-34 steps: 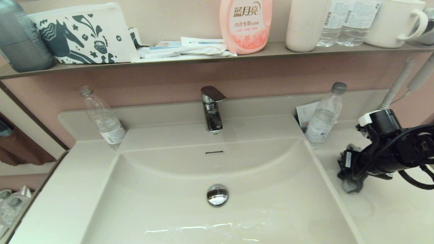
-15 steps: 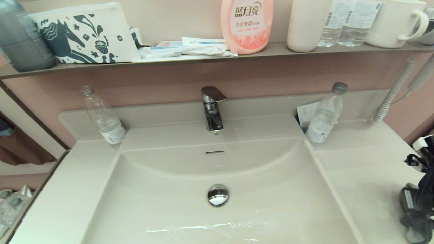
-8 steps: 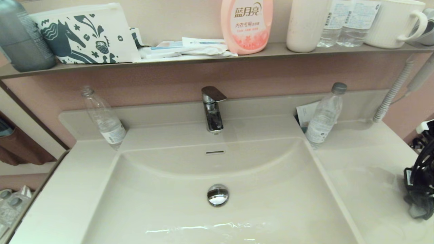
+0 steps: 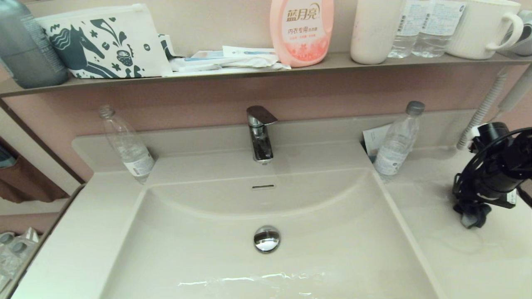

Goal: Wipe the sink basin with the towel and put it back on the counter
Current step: Wipe the sink

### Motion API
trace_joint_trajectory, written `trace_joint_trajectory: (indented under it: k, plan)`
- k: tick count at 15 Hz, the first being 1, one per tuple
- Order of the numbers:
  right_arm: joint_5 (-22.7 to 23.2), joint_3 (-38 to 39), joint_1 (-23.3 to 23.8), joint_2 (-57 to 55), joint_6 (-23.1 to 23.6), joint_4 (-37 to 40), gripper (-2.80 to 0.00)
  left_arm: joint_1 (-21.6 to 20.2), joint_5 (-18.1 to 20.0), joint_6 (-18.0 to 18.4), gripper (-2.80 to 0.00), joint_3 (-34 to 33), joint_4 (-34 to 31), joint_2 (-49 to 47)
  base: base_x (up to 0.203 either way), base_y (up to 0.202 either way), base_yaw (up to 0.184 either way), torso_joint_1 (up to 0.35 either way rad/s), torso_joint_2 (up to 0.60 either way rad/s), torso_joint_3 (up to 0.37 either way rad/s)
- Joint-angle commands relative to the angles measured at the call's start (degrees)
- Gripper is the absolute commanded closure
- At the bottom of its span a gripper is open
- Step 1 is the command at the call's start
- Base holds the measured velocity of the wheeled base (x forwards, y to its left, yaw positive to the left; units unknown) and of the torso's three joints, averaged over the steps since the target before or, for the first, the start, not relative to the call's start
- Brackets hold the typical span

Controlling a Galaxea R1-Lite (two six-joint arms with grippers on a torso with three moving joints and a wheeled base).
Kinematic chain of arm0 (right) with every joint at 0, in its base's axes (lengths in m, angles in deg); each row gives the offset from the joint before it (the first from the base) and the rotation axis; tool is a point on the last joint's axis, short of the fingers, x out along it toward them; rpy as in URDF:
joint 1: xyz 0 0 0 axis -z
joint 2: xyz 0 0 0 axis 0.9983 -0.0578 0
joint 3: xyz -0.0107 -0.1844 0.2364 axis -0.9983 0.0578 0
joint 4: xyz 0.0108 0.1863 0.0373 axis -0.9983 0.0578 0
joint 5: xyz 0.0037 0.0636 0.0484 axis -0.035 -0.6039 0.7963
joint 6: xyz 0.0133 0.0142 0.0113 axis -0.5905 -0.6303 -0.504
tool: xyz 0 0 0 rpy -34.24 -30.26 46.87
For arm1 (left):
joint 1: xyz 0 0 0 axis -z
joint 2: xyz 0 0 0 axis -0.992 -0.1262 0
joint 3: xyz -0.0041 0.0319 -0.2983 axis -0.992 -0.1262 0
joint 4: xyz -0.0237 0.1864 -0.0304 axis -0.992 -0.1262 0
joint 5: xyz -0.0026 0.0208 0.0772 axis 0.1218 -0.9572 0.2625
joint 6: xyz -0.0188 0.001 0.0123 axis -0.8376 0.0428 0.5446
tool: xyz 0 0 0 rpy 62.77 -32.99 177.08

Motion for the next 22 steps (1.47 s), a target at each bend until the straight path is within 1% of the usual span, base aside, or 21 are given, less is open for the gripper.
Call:
trace_joint_trajectory:
  k: [1,4,6,8,10,14,16,18,20,22]
  plan:
    - [0.10,-0.54,-4.64,-0.26,-1.34,0.36,0.00,-0.04,-0.03,-0.05,0.00,-0.01,0.06,-0.08,0.000,0.000,0.000,0.000,0.00,0.000]
    - [-0.08,-0.73,-13.08,0.71,-5.00,1.01,0.00,-0.04,-0.03,-0.05,0.00,-0.01,0.06,-0.08,0.000,0.000,0.000,0.000,0.00,0.000]
    - [-0.15,-0.69,-17.35,1.82,-8.00,4.98,0.00,-0.04,-0.03,-0.05,0.00,-0.01,0.06,-0.08,0.000,0.000,0.000,0.000,0.00,0.000]
    - [-0.25,-0.07,-19.76,3.68,-9.93,9.91,0.00,-0.04,-0.03,-0.05,0.00,-0.01,0.06,-0.08,0.000,0.000,0.000,0.000,0.00,0.000]
    - [-0.44,2.15,-20.63,6.32,-10.68,13.40,0.00,-0.04,-0.03,-0.05,0.00,-0.01,0.06,-0.08,0.000,0.000,0.000,0.000,0.00,0.000]
    - [-0.58,8.67,-20.46,12.19,-10.60,14.32,0.00,-0.04,-0.03,-0.05,0.00,-0.01,0.06,-0.08,0.000,0.000,0.000,0.000,0.00,0.000]
    - [-0.66,9.74,-19.51,14.35,-10.40,17.98,0.00,-0.04,-0.03,-0.05,0.00,-0.01,0.06,-0.08,0.000,0.000,0.000,0.000,0.00,0.000]
    - [-2.64,11.00,-16.67,15.27,-9.48,20.62,0.00,-0.04,-0.03,-0.05,0.00,-0.01,0.06,-0.08,0.000,0.000,0.000,0.000,0.00,0.000]
    - [-4.19,12.58,-12.70,15.60,-6.87,20.71,0.00,-0.04,-0.03,-0.05,0.00,-0.01,0.06,-0.08,0.000,0.000,0.000,0.000,0.00,0.000]
    - [-4.48,13.68,-8.03,15.23,-4.12,20.68,0.00,0.04,-0.04,-0.05,0.00,-0.01,0.06,-0.08,0.000,0.000,0.000,0.000,0.00,0.000]
